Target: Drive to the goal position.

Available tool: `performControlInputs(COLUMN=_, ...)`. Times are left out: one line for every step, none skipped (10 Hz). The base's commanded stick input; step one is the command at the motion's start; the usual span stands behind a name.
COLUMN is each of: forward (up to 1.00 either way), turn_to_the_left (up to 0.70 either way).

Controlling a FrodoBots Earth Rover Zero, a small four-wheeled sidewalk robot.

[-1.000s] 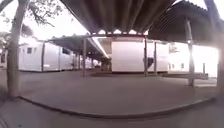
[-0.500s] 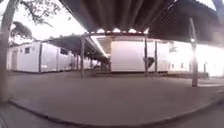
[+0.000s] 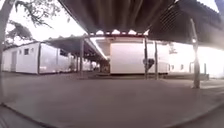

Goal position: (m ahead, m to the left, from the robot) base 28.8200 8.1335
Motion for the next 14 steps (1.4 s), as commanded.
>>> performControlInputs(forward=0.85, turn_to_the_left=0.00)
performControlInputs(forward=0.75, turn_to_the_left=0.00)
performControlInputs(forward=0.31, turn_to_the_left=0.00)
performControlInputs(forward=0.00, turn_to_the_left=0.00)
performControlInputs(forward=0.10, turn_to_the_left=0.00)
performControlInputs(forward=0.57, turn_to_the_left=0.00)
performControlInputs(forward=0.84, turn_to_the_left=0.00)
performControlInputs(forward=0.29, turn_to_the_left=0.00)
performControlInputs(forward=0.02, turn_to_the_left=0.00)
performControlInputs(forward=0.00, turn_to_the_left=0.00)
performControlInputs(forward=0.56, turn_to_the_left=0.00)
performControlInputs(forward=0.85, turn_to_the_left=0.00)
performControlInputs(forward=0.85, turn_to_the_left=0.00)
performControlInputs(forward=0.85, turn_to_the_left=0.00)
